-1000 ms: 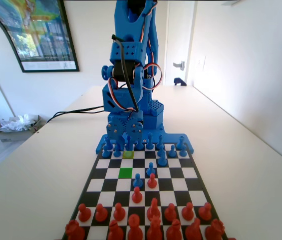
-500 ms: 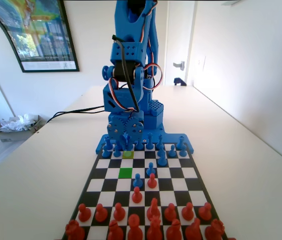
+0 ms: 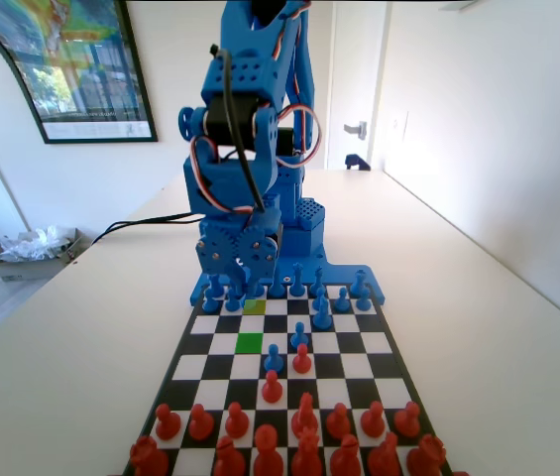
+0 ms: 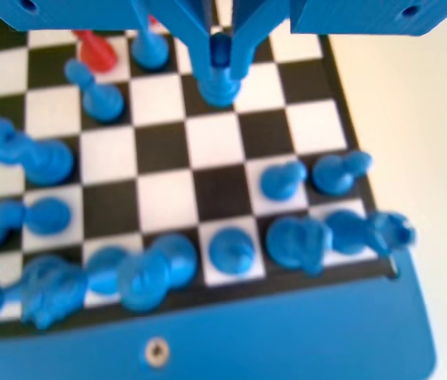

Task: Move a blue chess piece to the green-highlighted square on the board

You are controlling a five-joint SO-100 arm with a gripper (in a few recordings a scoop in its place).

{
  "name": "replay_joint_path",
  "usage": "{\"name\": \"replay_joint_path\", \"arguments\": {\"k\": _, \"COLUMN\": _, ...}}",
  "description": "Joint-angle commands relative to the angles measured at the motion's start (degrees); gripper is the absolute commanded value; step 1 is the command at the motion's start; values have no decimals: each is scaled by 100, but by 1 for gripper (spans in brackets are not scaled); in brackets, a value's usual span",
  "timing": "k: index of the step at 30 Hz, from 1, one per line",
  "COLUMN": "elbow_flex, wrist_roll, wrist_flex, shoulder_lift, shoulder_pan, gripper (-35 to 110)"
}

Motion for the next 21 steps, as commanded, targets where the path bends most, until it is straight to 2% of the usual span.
{"name": "replay_joint_path", "arguments": {"k": 1, "elbow_flex": -650, "wrist_roll": 62, "wrist_flex": 97, "shoulder_lift": -26, "shoulder_pan": -88, "gripper": 1}}
{"name": "replay_joint_path", "arguments": {"k": 7, "elbow_flex": -686, "wrist_roll": 88, "wrist_flex": 9, "shoulder_lift": -176, "shoulder_pan": -202, "gripper": 1}}
{"name": "replay_joint_path", "arguments": {"k": 15, "elbow_flex": 167, "wrist_roll": -158, "wrist_flex": -773, "shoulder_lift": -229, "shoulder_pan": -149, "gripper": 1}}
{"name": "replay_joint_path", "arguments": {"k": 21, "elbow_flex": 255, "wrist_roll": -220, "wrist_flex": -826, "shoulder_lift": -229, "shoulder_pan": -114, "gripper": 1}}
